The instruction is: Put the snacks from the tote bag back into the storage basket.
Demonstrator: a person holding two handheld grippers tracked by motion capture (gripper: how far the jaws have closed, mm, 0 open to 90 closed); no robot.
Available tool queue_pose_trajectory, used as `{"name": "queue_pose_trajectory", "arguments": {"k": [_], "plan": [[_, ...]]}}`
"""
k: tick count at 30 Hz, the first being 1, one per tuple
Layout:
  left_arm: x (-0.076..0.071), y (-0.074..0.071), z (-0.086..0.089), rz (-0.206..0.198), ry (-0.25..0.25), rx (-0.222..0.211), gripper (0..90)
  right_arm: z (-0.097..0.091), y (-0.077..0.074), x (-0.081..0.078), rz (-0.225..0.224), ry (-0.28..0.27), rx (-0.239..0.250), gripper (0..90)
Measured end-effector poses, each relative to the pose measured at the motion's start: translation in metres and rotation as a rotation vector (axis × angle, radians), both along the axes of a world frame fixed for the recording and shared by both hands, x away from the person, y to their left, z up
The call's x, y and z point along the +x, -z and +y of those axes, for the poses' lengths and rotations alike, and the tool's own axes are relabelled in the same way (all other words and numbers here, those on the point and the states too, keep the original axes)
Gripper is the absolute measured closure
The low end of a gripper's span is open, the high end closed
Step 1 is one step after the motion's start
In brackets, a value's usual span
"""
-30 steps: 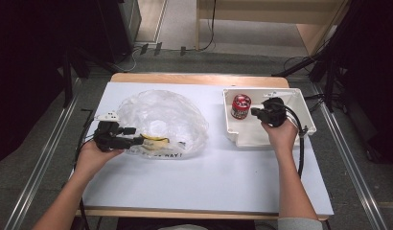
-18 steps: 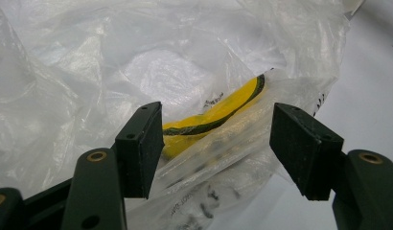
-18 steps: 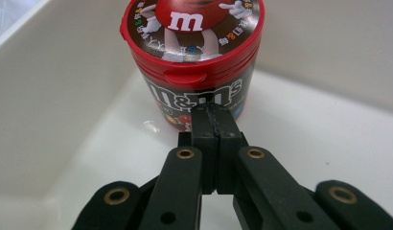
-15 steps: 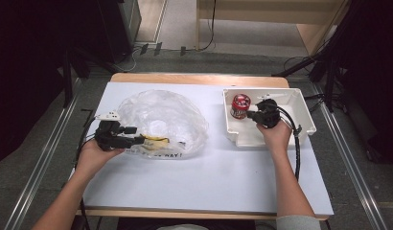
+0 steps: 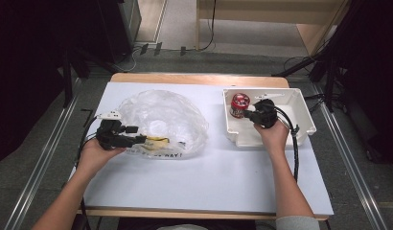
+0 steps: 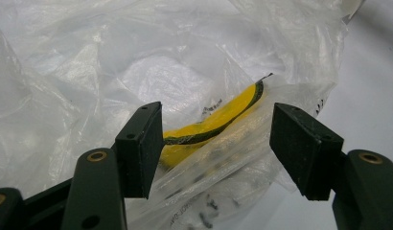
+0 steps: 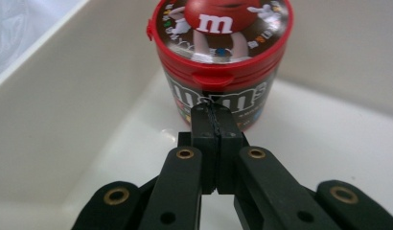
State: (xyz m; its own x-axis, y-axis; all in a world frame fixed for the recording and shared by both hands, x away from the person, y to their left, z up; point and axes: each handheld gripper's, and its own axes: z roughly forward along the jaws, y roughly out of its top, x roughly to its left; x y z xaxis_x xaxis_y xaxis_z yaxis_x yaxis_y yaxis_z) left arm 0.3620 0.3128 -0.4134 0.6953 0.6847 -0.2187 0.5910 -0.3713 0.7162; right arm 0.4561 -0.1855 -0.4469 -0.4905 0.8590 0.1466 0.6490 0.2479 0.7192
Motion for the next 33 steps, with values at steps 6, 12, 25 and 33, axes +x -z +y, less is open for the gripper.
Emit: {"name": "queue_pose_trajectory", "arguments": {"k": [6, 12, 25, 33], "plan": [[0.0, 0.0, 0.0, -0.002, -0.001, 0.001, 37.0, 0.001, -0.002, -0.002, 0.001, -0.015, 0.01, 90.0], [0.0, 0.0, -0.001, 0.003, 0.001, 0.002, 37.0, -0.004, -0.014, -0.01, -0.001, -0.026, 0.041, 87.8], [0.0, 0.0, -0.001, 0.012, -0.001, 0.007, 37.0, -0.001, -0.035, -0.022, -0.021, -0.045, 0.052, 78.9], [0.0, 0.0, -0.001, 0.011, 0.0, 0.007, 37.0, 0.0, -0.044, -0.027, -0.013, -0.055, 0.062, 66.0]]}}
